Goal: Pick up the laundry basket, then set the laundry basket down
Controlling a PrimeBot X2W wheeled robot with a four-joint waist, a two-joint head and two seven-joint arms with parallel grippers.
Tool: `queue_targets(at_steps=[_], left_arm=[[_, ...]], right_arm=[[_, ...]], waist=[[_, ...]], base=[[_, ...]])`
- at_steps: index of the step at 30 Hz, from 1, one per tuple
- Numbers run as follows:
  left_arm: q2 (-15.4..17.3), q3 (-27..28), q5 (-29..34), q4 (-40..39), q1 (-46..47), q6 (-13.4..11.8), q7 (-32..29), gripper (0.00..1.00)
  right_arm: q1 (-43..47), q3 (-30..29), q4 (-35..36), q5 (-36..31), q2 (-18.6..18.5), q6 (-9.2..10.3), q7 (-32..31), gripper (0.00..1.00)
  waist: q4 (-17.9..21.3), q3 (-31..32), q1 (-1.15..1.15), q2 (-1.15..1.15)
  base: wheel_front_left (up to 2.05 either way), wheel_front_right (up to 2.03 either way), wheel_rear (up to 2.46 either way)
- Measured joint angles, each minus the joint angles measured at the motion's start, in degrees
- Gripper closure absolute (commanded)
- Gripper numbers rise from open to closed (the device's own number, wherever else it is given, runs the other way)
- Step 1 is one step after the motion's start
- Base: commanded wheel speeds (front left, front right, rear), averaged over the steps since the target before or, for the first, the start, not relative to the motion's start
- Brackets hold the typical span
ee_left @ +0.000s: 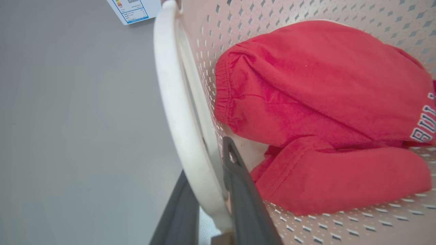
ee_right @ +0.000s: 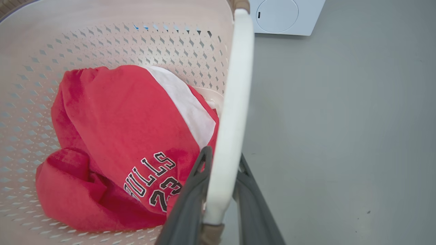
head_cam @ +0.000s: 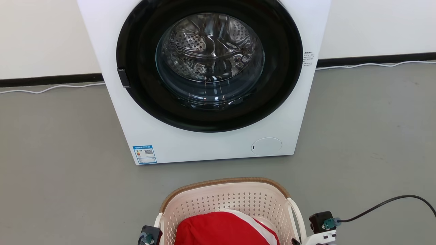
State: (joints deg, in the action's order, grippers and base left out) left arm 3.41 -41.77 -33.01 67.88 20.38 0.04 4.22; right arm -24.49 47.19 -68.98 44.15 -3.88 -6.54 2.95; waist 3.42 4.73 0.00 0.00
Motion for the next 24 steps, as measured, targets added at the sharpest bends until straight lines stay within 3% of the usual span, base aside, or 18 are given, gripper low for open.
queue_targets(at_steps=[24], left_arm=[[0.2,-9.4,-9.1,0.7,0.3,-1.6,0.5,1.0]], right_arm=[[-0.2,4.5,-0.7,3.9,-0.4,0.0,0.0,1.0]], waist=[[1.1,-0.8,0.0,0.0]], base=[[0.0,0.0,0.0]])
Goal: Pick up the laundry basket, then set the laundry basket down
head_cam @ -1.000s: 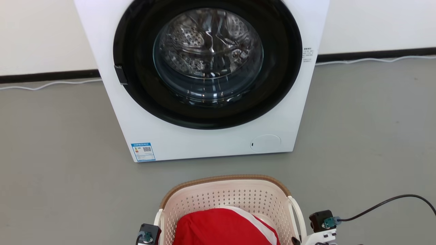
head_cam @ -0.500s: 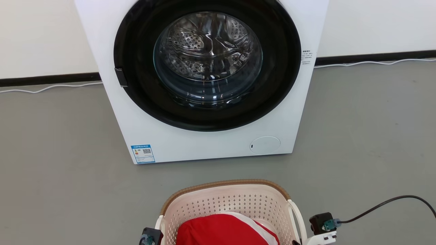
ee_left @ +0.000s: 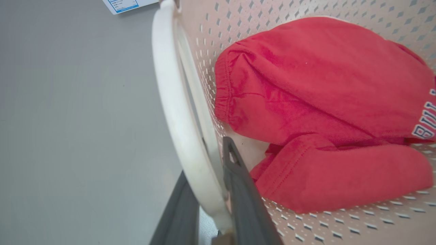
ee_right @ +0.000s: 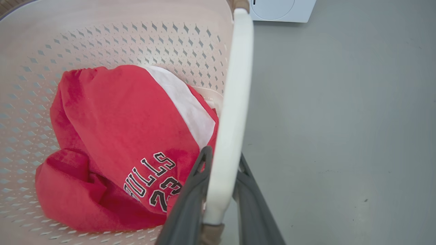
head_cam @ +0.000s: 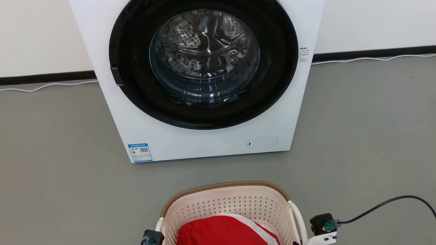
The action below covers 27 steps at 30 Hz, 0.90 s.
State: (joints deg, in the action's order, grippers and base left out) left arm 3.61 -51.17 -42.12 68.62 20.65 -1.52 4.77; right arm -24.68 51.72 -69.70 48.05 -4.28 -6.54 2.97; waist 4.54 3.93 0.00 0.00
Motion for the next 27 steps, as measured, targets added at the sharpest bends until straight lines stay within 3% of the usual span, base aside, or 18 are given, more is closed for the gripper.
queue_targets(at_steps=[27], left_arm=[[-0.1,-6.9,-5.9,1.4,2.3,-0.6,1.4,1.0]], right_arm=[[-0.3,2.6,-0.9,3.5,0.0,0.01,1.2,1.0]], waist=[[-0.2,-1.2,0.0,0.0]], base=[[0.0,0.0,0.0]])
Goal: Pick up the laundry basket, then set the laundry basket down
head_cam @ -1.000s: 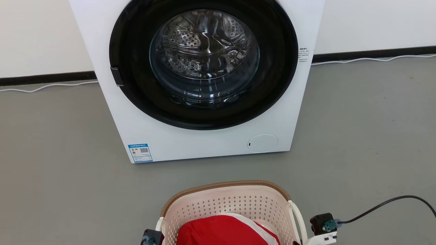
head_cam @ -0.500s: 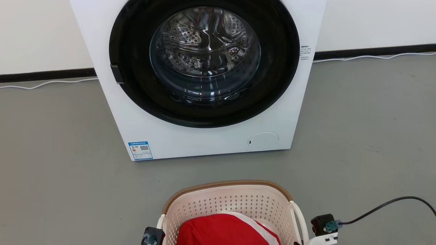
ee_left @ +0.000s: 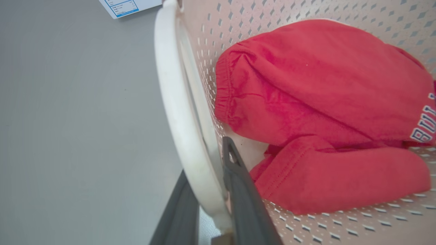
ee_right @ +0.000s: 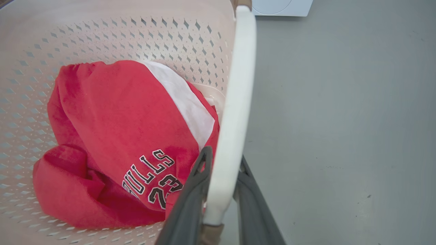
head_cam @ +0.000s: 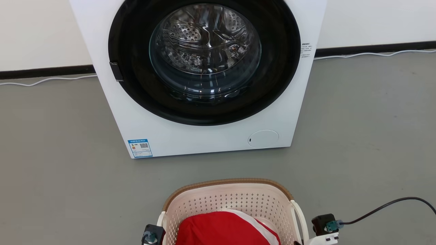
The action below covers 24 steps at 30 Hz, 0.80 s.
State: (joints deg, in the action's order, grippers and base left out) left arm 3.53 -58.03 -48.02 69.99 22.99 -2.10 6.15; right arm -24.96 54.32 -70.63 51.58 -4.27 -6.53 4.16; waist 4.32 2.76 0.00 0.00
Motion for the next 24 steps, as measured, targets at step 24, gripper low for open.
queue_targets(at_steps=[24], left_arm=[[-0.2,0.1,-3.9,1.5,7.7,-3.5,6.4,1.0]], right_arm=[[-6.5,1.0,1.5,2.1,-0.3,0.04,7.8,1.0]], waist=[[-0.9,-7.3,0.0,0.0]], base=[[0.0,0.0,0.0]])
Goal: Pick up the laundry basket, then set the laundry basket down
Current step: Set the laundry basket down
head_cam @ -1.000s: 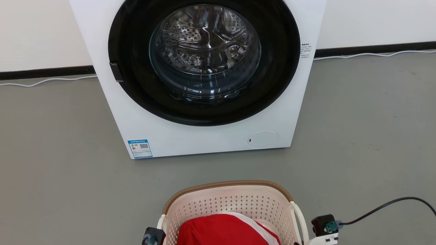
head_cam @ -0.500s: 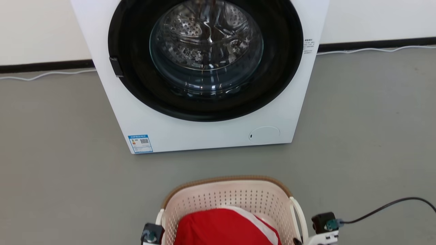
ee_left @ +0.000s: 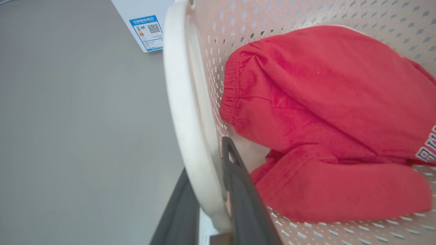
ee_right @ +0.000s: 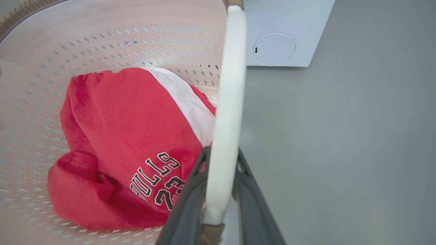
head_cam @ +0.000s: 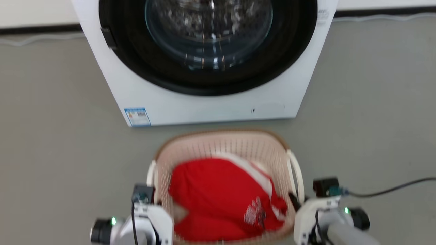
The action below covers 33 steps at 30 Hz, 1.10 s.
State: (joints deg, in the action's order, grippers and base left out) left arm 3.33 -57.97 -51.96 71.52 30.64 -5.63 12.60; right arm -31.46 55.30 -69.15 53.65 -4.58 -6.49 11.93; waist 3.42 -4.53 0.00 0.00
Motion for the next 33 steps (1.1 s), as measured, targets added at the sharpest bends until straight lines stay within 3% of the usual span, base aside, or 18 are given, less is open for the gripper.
queue_targets(at_steps=[8,21,33], left_arm=[[1.7,3.0,1.0,-1.5,8.3,-0.5,1.5,1.0],[6.7,14.0,13.0,-14.3,16.2,-4.5,1.6,1.0],[7.1,23.2,22.9,-19.2,19.6,-4.4,1.6,1.0]], right_arm=[[-8.3,-5.4,0.8,-1.7,0.1,-0.01,1.7,1.0],[-15.4,-27.1,7.6,-21.8,0.2,-0.04,1.9,1.0],[-17.0,-36.3,14.4,-31.1,0.2,-0.04,2.2,1.0]], waist=[[-0.4,-8.4,0.0,0.0],[-1.2,-26.9,0.0,0.0],[-1.7,-39.5,0.01,0.0]], base=[[0.0,0.0,0.0],[0.0,0.0,0.0],[0.0,0.0,0.0]])
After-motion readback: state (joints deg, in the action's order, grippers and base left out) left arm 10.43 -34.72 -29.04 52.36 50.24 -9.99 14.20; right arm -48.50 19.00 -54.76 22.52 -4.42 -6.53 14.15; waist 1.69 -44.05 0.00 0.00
